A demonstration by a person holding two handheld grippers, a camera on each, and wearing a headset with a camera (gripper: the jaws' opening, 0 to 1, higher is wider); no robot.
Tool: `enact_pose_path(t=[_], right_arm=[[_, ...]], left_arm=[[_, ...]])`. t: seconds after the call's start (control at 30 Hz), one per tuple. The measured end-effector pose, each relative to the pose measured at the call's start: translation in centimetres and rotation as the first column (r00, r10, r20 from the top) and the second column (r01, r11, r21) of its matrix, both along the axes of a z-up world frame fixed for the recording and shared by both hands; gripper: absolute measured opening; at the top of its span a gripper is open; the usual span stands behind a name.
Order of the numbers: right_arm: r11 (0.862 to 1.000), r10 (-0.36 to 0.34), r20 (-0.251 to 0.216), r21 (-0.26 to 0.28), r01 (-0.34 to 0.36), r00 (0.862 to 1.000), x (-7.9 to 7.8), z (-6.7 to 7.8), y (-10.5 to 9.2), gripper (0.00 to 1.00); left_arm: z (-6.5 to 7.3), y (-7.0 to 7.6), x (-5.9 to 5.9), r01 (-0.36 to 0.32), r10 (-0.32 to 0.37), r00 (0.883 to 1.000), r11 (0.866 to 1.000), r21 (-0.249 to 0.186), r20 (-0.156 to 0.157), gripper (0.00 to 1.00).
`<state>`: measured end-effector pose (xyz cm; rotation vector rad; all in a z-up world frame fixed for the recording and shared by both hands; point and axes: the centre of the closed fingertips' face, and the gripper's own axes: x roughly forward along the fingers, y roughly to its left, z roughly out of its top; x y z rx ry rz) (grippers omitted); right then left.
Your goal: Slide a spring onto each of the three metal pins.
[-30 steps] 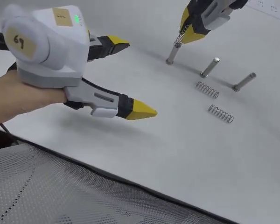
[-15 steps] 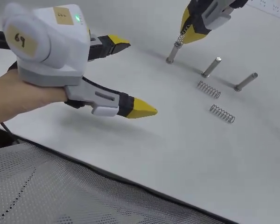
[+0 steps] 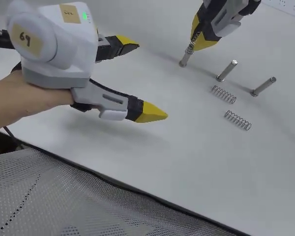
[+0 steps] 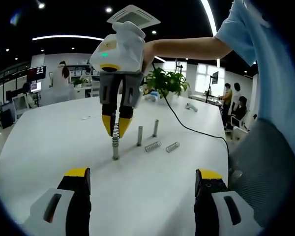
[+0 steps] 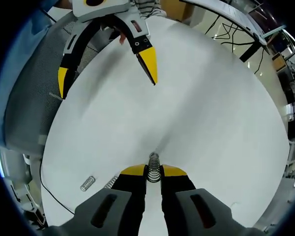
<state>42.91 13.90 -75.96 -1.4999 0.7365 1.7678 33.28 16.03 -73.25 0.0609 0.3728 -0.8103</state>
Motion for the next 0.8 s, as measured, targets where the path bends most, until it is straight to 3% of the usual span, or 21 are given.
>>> enact_pose_path(t=[0.23, 0.8], right_arm=[[1.000, 0.007, -0.001, -0.021, -0.007, 1.000, -0.2, -1.2, 0.0, 0.08], [0.999, 0.006, -0.003, -0.045, -0.006, 1.000, -0.8, -2.5, -0.2, 0.08]], left_arm=[[0.2, -0.1, -0.1, -0.002, 0.002, 1.000, 1.000, 0.000, 0.002, 0.84], [0.2, 0.0, -0.1, -0.009, 0.009, 1.000, 1.000, 0.000, 0.002, 0.83]])
